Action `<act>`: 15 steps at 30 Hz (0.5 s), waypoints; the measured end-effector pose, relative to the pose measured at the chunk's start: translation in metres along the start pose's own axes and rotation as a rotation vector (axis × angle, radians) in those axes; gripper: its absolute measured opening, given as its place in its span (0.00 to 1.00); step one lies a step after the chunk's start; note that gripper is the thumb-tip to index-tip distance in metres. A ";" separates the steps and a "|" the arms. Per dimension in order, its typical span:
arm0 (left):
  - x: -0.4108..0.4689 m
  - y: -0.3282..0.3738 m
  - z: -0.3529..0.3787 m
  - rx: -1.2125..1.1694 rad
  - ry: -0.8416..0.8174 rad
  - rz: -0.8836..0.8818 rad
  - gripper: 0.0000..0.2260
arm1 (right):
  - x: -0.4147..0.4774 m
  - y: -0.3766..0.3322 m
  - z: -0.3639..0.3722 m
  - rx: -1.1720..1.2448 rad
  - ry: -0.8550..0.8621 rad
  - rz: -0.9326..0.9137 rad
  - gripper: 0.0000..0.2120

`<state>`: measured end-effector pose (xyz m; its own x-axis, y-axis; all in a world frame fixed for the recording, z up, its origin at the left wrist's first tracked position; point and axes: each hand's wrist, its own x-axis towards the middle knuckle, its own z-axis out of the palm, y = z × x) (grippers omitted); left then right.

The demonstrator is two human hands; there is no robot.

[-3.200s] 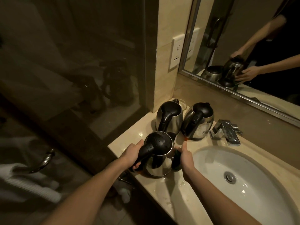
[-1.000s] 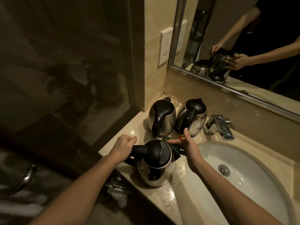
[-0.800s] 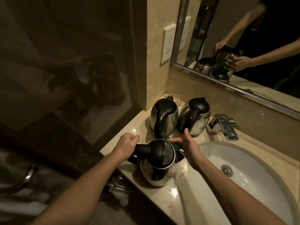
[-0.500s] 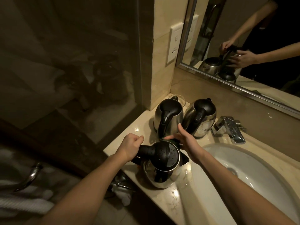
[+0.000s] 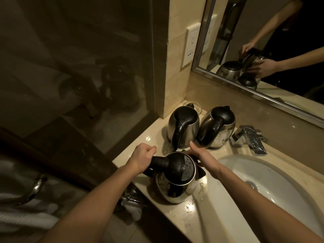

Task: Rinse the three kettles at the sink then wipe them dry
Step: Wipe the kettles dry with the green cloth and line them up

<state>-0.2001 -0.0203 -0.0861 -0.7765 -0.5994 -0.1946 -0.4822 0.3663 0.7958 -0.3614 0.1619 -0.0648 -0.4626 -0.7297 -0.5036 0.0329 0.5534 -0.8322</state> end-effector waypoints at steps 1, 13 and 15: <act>0.000 0.000 0.000 -0.004 0.000 -0.004 0.26 | -0.001 -0.002 -0.001 0.025 0.021 -0.040 0.29; -0.001 0.004 -0.008 0.129 -0.092 -0.018 0.22 | -0.007 -0.004 0.002 -0.157 0.057 -0.086 0.31; 0.000 0.007 -0.013 0.213 -0.105 -0.035 0.20 | -0.018 -0.009 0.005 -0.182 0.106 -0.147 0.28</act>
<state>-0.1983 -0.0267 -0.0731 -0.7903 -0.5412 -0.2872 -0.5755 0.4949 0.6511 -0.3491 0.1677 -0.0496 -0.5414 -0.7665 -0.3455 -0.1969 0.5151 -0.8342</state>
